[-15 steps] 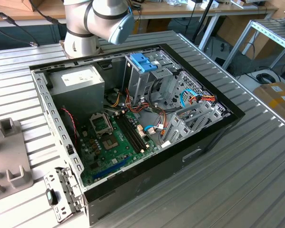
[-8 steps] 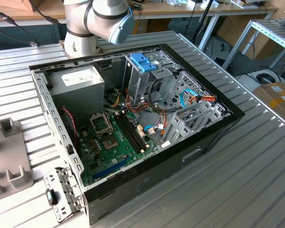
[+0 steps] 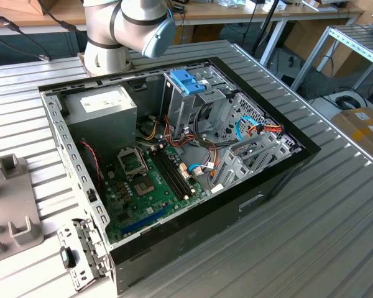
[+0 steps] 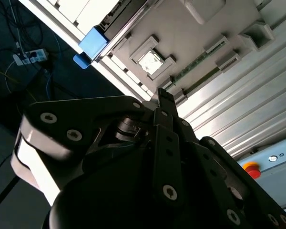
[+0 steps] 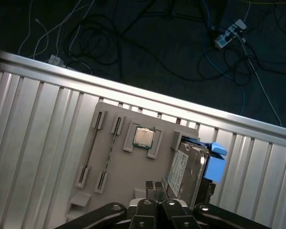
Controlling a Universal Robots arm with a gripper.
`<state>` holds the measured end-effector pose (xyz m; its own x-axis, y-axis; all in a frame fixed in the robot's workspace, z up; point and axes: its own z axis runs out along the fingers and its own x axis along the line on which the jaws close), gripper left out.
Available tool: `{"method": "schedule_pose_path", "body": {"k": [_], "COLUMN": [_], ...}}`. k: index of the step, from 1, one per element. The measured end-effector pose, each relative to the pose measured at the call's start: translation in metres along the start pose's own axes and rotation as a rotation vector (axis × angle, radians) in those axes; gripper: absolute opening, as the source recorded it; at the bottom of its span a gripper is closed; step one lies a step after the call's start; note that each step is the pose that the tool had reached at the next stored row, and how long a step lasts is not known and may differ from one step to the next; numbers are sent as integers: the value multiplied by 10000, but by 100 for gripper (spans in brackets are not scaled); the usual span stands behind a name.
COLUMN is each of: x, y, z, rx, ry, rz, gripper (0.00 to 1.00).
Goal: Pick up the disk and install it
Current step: 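Pick up the disk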
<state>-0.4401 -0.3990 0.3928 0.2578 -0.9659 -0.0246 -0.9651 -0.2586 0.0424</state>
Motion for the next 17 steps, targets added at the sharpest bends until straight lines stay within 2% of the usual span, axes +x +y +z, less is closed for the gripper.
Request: {"method": "schedule_pose_path", "body": {"k": [17], "x": [0], "y": [0], "z": [0], "rx": [-13], "ry": [23], "rz": [-528], "gripper": [11]}}
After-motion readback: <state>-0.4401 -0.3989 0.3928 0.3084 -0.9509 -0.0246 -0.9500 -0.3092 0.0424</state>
